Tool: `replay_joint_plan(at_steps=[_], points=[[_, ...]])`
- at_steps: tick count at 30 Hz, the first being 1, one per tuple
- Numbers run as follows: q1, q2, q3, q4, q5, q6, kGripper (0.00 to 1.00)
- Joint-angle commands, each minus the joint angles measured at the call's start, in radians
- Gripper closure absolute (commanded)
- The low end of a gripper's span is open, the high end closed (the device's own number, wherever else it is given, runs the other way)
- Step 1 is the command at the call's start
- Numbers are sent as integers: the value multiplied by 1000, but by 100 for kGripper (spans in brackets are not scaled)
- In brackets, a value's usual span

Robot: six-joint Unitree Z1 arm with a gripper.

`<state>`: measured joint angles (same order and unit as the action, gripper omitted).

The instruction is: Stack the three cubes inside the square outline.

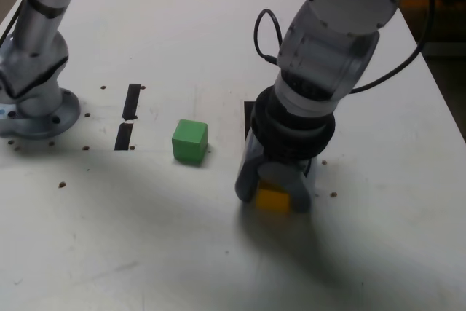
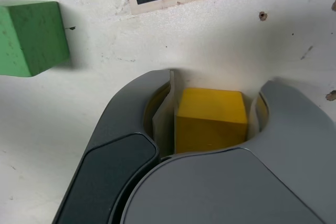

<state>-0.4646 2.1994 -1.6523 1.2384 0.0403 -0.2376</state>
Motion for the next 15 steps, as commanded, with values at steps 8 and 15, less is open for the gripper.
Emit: replay_joint_plan(at_steps=[8, 15], points=[[0, -57, -69, 118, 29, 19, 79], [51, -120, -226, 316, 96, 66, 86]])
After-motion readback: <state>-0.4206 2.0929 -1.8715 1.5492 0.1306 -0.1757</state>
